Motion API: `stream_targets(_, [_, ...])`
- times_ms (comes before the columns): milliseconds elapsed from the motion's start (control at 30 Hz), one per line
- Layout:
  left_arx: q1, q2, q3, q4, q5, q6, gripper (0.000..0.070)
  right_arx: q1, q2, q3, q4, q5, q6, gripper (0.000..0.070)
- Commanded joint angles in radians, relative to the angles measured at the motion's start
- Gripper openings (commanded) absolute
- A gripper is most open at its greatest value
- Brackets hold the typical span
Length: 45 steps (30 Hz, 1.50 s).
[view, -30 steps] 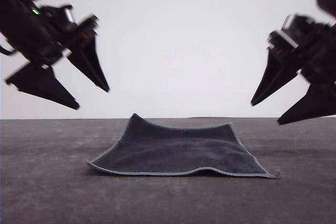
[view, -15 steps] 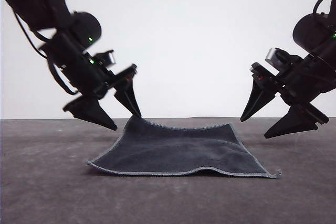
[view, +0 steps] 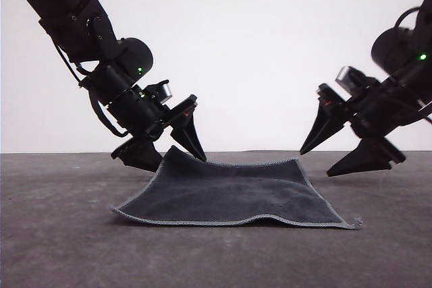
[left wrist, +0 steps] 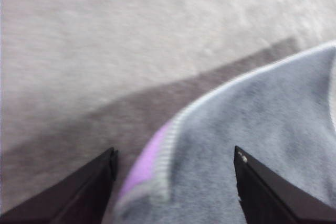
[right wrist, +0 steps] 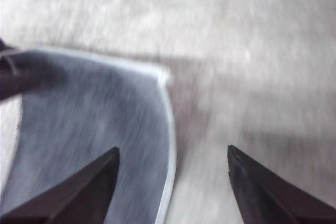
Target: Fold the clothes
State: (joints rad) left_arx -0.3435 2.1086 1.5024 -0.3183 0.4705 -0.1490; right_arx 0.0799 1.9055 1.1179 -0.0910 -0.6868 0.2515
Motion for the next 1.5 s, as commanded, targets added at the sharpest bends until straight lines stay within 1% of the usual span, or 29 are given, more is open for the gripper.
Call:
stream_targets(0, [0.0, 0.02, 0.024, -0.005, 0.002, 0.01, 0.0433, 0.003, 0.045, 0.039, 0.008, -0.017, 0.001, 0.0412])
stream_targets(200, [0.0, 0.02, 0.024, -0.004, 0.002, 0.01, 0.0433, 0.009, 0.124, 0.124, 0.01, -0.106, 0.01, 0.0412])
stream_targets(300, [0.0, 0.02, 0.024, -0.002, 0.002, 0.01, 0.0433, 0.025, 0.148, 0.156, 0.01, -0.111, 0.01, 0.041])
stream_targets(367, [0.0, 0.02, 0.024, -0.002, 0.002, 0.01, 0.0433, 0.037, 0.161, 0.17, 0.016, -0.11, 0.01, 0.0371])
stream_targets(500, [0.002, 0.02, 0.025, 0.003, 0.002, 0.008, 0.0425, 0.063, 0.167, 0.174, 0.039, -0.088, 0.01, 0.0234])
stream_targets(533, [0.003, 0.02, 0.025, 0.004, 0.001, 0.007, 0.0405, 0.068, 0.167, 0.174, 0.041, -0.077, 0.01, 0.0197])
stream_targets(567, [0.003, 0.02, 0.025, 0.004, 0.001, 0.006, 0.0364, 0.071, 0.166, 0.174, 0.041, -0.066, 0.01, 0.0159])
stream_targets(633, [0.006, 0.02, 0.025, 0.004, 0.001, 0.006, 0.0198, 0.074, 0.167, 0.174, 0.037, -0.042, 0.01, 0.009])
stream_targets(700, [0.008, 0.02, 0.025, 0.004, 0.001, 0.006, 0.0029, 0.075, 0.167, 0.174, 0.035, -0.026, 0.01, 0.0039])
stream_targets(733, [0.01, 0.02, 0.025, 0.005, -0.002, 0.006, 0.001, 0.075, 0.166, 0.174, 0.033, -0.019, 0.01, 0.0028])
stream_targets(833, [0.013, 0.02, 0.025, 0.007, -0.017, 0.006, 0.0002, 0.074, 0.166, 0.174, 0.032, -0.012, 0.01, 0.0004])
stream_targets(1200, [0.03, 0.004, 0.049, -0.012, -0.019, 0.007, 0.0002, 0.073, 0.139, 0.175, 0.008, -0.021, 0.001, 0.0005])
stream_targets(1400, [0.031, -0.03, 0.051, -0.063, -0.016, 0.035, 0.0002, 0.073, 0.093, 0.175, -0.041, -0.024, -0.009, 0.0004])
stream_targets(1467, [0.031, -0.042, 0.051, -0.082, -0.018, 0.038, 0.0002, 0.074, 0.079, 0.175, -0.064, -0.024, -0.025, 0.0004])
